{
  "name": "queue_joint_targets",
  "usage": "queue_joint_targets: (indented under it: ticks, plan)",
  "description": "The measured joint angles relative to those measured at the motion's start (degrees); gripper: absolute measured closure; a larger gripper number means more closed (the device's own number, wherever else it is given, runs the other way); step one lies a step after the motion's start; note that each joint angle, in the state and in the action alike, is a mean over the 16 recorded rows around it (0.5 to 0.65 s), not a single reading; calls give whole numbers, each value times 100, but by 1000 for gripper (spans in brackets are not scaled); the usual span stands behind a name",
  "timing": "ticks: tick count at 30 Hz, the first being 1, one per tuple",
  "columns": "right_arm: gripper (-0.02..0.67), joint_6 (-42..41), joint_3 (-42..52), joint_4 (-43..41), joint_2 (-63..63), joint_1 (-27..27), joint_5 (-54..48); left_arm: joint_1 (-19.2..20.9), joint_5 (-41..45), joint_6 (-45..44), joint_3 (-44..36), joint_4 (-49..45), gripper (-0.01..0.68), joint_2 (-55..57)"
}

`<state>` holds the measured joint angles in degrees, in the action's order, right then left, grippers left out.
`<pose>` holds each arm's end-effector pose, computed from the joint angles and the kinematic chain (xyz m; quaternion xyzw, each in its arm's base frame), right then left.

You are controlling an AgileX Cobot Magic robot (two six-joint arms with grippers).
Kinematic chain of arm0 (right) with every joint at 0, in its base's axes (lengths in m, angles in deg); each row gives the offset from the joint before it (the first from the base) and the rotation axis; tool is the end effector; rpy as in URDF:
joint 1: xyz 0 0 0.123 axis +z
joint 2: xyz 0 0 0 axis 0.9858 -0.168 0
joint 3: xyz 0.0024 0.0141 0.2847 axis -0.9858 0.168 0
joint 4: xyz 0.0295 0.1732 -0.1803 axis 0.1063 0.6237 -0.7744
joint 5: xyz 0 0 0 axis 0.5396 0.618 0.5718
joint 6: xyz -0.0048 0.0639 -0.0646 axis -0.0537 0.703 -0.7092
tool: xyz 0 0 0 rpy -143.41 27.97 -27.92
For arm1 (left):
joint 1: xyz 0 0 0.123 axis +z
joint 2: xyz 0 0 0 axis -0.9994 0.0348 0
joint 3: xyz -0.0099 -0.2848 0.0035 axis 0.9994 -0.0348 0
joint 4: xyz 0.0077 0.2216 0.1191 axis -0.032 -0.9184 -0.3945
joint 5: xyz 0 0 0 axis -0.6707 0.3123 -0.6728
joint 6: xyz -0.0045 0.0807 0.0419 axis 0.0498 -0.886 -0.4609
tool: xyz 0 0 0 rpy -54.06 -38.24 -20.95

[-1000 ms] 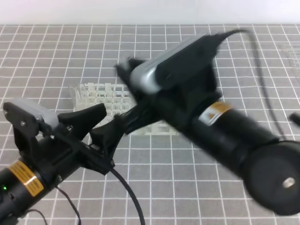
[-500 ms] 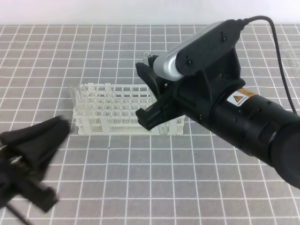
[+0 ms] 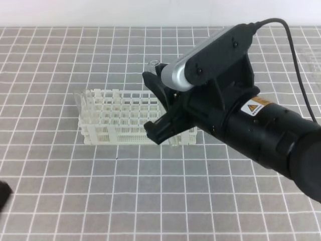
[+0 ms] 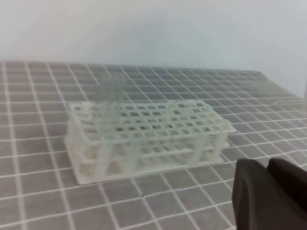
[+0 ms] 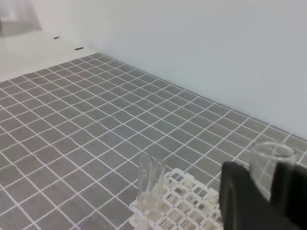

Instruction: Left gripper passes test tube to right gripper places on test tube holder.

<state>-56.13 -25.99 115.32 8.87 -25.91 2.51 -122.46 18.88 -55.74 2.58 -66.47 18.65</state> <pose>0.1914 0.2397 0.3476 -0.2910 0.6912 0.2388 0.6169 0.0595 -0.0328 0.2630 0.1304 0.7238 -0.2327 0.6363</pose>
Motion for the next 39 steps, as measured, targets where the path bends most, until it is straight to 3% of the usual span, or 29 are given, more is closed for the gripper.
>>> queue_joint_targets:
  ticks: [7, 13, 34, 39]
  plan:
    - [547, -1, 0, -25, 0, 0, -11, -3, -387, -469, -894, 591, 645, -548]
    - [547, -4, 0, -42, 0, -1, -16, -3, -533, -213, -1359, 781, 645, -605]
    - [547, -7, 1, -66, 1, -7, -74, -2, -223, 333, -1391, 958, 645, -613]
    - [547, 318, 57, -442, 5, -100, -13, -3, -222, 327, -1395, 958, 646, -610]
